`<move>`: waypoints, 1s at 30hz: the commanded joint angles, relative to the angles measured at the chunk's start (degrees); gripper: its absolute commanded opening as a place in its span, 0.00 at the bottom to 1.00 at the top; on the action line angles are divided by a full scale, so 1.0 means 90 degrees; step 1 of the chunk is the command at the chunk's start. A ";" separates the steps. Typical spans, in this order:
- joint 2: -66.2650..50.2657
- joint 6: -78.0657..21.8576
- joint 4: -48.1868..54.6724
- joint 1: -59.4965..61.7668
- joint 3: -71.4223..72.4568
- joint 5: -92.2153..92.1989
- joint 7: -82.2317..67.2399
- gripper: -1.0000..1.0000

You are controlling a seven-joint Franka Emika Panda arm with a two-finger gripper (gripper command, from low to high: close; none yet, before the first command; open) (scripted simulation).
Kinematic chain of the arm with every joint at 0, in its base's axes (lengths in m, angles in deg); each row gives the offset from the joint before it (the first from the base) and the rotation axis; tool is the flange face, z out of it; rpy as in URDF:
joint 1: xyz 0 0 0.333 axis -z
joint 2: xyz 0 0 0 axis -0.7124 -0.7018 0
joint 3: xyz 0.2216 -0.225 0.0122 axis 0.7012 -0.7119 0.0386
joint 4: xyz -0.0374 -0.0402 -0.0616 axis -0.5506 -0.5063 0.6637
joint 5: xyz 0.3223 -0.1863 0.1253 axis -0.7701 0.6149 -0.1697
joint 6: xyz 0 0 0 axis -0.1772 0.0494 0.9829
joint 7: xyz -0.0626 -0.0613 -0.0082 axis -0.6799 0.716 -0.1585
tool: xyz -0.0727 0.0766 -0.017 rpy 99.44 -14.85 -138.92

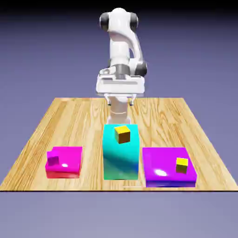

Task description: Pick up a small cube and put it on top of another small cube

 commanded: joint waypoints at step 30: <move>-0.5671 -0.6736 -0.0627 -0.4298 0.2213 0.6436 0.1940 0.50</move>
